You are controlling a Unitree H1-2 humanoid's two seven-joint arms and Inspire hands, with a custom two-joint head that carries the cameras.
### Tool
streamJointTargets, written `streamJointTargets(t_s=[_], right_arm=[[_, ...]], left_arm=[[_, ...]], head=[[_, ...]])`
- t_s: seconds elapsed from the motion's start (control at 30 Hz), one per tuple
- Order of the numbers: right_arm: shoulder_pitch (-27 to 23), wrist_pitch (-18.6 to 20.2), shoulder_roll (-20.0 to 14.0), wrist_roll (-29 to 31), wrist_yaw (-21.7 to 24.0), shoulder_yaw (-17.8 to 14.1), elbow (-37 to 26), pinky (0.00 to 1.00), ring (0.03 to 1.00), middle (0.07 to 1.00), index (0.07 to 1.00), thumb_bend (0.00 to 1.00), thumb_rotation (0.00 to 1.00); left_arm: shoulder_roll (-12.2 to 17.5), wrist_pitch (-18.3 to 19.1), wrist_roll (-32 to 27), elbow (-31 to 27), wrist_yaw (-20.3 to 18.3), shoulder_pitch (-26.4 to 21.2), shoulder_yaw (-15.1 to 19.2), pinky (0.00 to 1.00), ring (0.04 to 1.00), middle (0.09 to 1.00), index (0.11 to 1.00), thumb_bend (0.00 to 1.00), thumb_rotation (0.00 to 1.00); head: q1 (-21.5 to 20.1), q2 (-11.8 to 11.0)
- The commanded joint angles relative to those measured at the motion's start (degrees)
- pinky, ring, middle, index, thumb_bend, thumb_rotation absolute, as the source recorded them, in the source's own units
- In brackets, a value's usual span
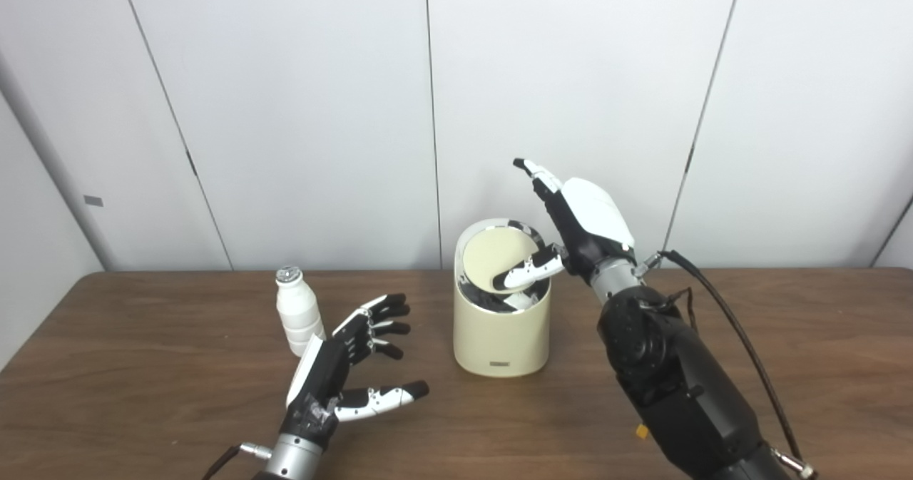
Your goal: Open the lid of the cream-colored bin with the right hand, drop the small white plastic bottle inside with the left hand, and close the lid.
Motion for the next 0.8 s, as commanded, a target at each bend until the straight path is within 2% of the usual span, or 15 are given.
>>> streamJointTargets(t_s=[0.0, 0.3, 0.47, 0.6, 0.67, 0.77], right_arm=[[0.27, -0.44, -0.41, -0.97, 1.04, 0.85, 0.39, 0.74, 0.874, 0.943, 0.932, 0.88, 0.13], [0.29, -0.44, -1.09, -0.21, 1.70, 0.33, -2.30, 0.76, 0.882, 0.949, 0.935, 0.86, 0.14], [0.23, -1.66, -1.27, 2.28, 2.25, -1.75, -5.98, 0.70, 0.858, 0.932, 0.933, 0.86, 0.16], [1.18, -1.78, -0.21, 5.56, 1.80, -4.92, -10.13, 0.70, 0.862, 0.919, 0.918, 0.91, 0.26], [2.19, -1.20, 0.46, 6.96, 1.81, -6.43, -12.56, 0.68, 0.840, 0.896, 0.910, 0.92, 0.28], [4.81, -2.49, 1.31, 9.60, 1.09, -8.71, -15.39, 0.70, 0.841, 0.891, 0.908, 0.87, 0.20]], left_arm=[[0.30, -0.90, -0.05, -2.05, 0.42, -1.49, 0.11, 0.60, 0.741, 0.811, 0.839, 0.76, 0.04], [0.12, -0.86, -0.54, -1.59, 0.20, -1.67, 0.08, 0.59, 0.742, 0.809, 0.837, 0.76, 0.03], [0.00, -0.68, -0.93, -1.59, -0.03, -1.69, -0.05, 0.59, 0.742, 0.809, 0.839, 0.76, 0.03], [-0.03, -0.82, -0.71, -1.53, 0.09, -1.73, -0.11, 0.59, 0.736, 0.808, 0.841, 0.76, 0.03], [-0.05, -0.71, -0.85, -1.68, 0.02, -1.70, -0.13, 0.59, 0.733, 0.806, 0.840, 0.76, 0.02], [0.00, -0.99, -0.68, -1.66, 0.11, -1.65, -0.12, 0.58, 0.728, 0.802, 0.839, 0.76, 0.03]], head=[[0.02, 0.04], [-0.15, -0.13], [-0.10, -0.17], [-0.09, -0.16], [-0.20, -0.12], [-0.22, -0.06]])
